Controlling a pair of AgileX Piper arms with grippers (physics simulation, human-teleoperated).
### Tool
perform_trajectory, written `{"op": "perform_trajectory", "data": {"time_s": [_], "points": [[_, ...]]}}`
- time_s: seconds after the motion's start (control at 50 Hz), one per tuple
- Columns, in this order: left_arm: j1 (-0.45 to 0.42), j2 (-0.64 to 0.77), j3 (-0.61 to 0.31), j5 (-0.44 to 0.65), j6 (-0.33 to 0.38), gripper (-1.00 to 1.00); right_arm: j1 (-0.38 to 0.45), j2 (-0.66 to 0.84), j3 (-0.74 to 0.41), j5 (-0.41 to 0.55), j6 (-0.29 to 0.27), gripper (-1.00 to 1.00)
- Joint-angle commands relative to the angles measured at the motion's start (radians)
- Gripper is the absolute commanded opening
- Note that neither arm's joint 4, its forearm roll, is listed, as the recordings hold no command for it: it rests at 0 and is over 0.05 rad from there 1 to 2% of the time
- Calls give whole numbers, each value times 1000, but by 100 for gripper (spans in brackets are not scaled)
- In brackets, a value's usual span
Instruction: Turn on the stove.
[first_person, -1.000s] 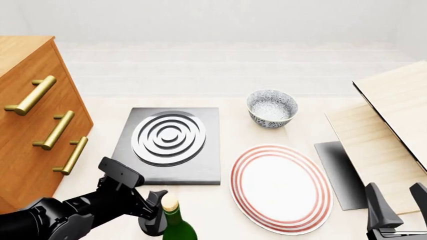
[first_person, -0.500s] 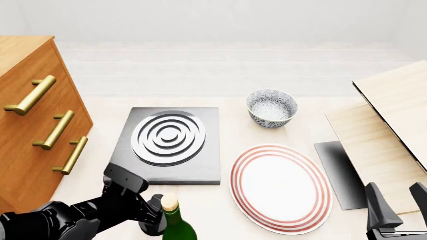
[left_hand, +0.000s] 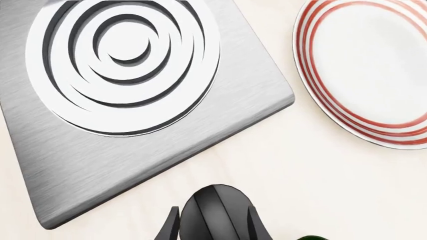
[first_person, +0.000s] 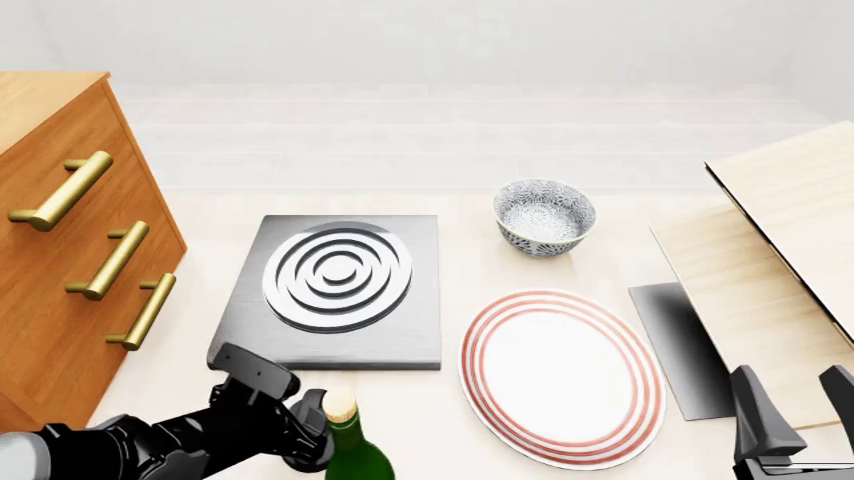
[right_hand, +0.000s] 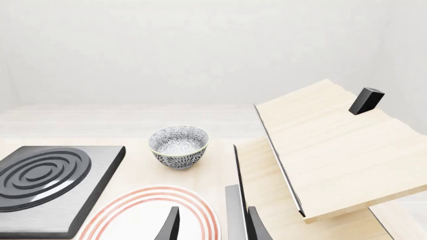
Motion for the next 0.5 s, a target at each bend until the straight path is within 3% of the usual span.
{"op": "perform_trajectory", "data": {"time_s": [0.02, 0.24, 0.5], "points": [[-3, 36, 5, -30, -8, 100, 0, 0, 0, 0, 0, 100], [13, 43, 10, -38, -6, 100, 0, 0, 0, 0, 0, 100], [95, -16, 21, -11, 23, 100, 0, 0, 0, 0, 0, 100]]}}
